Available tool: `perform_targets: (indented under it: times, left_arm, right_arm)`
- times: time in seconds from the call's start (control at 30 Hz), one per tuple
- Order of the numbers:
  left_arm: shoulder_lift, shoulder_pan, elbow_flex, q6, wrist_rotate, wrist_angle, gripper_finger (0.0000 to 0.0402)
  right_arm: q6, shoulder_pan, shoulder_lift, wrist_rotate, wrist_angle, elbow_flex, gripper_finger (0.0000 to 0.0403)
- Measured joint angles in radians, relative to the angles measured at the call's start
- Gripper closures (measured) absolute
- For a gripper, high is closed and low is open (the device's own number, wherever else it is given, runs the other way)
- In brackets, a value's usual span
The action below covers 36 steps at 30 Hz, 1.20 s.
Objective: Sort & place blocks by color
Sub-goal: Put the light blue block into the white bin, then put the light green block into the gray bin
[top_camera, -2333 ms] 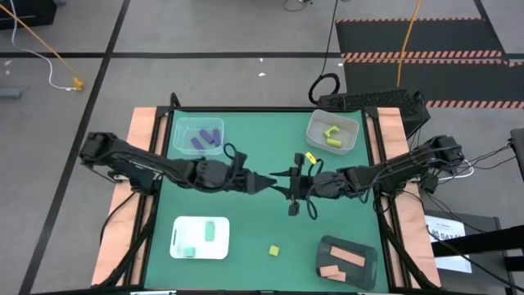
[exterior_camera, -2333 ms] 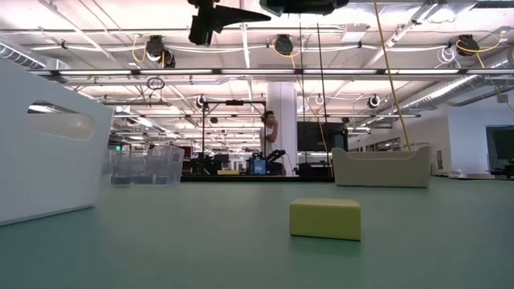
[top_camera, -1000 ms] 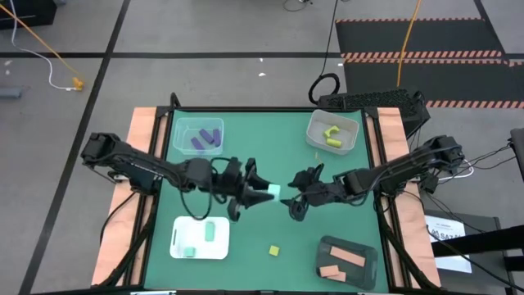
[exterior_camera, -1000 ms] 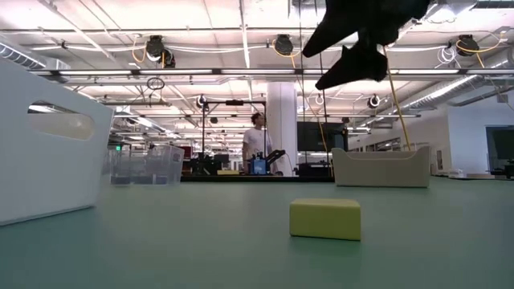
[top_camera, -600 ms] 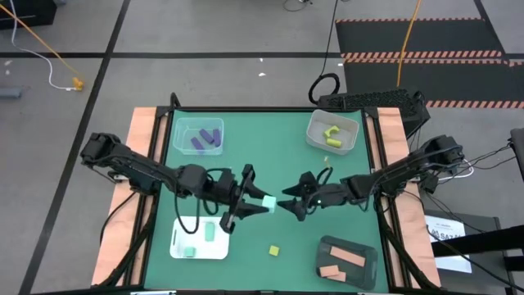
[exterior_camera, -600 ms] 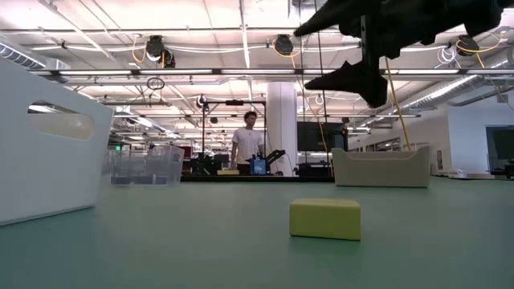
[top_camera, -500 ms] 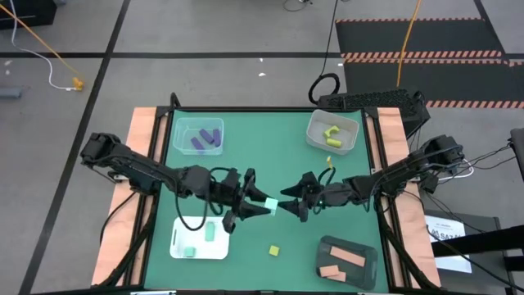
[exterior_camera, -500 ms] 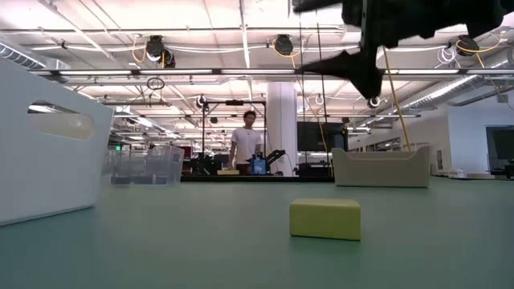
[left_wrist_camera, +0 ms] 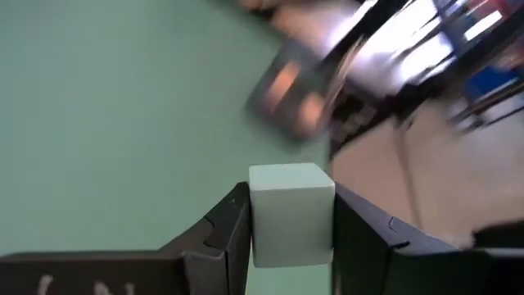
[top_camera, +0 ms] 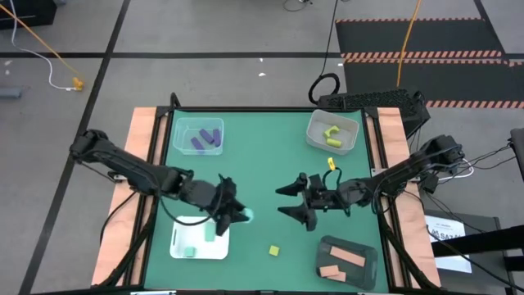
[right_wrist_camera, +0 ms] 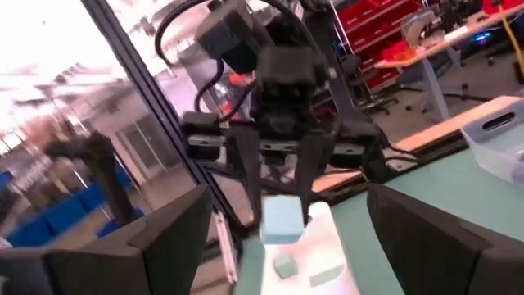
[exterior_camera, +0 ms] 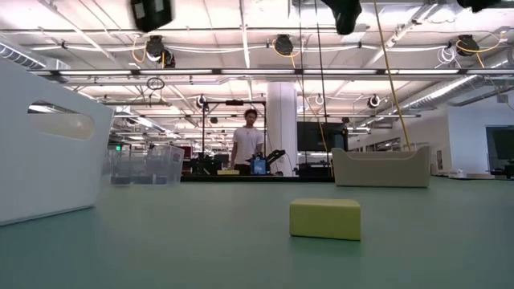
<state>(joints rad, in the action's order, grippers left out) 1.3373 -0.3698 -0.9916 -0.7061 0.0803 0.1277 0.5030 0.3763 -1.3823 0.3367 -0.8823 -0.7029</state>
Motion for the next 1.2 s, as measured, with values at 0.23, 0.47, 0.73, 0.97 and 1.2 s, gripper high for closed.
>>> perform_targets:
  times: [0.23, 0.47, 0.73, 0.97, 1.2]
  left_arm:
    - [-0.056, -0.168, 0.000, -0.289, 0.001, 0.473, 0.0268]
    - [0.014, -0.339, 0.001, -0.505, 0.026, 0.599, 0.0268]
    - [0.115, -0.400, 0.001, -0.579, 0.035, 0.641, 0.0251]
    - [0.127, -0.405, 0.001, -0.617, 0.034, 0.639, 0.0169]
    - [0.127, -0.405, 0.001, -0.620, 0.006, 0.639, 0.0132]
  right_arm:
    - [-0.072, 0.024, -0.006, 0.003, 0.504, -0.203, 0.0100]
    - [-0.053, 0.058, -0.065, 0.001, 0.760, -0.294, 0.0105]
    - [0.016, 0.091, -0.210, -0.081, 0.736, -0.295, 0.0105]
    - [0.056, 0.105, -0.317, -0.142, 0.721, -0.295, 0.0106]
    - [0.004, 0.119, -0.405, -0.237, 0.703, -0.295, 0.0106]
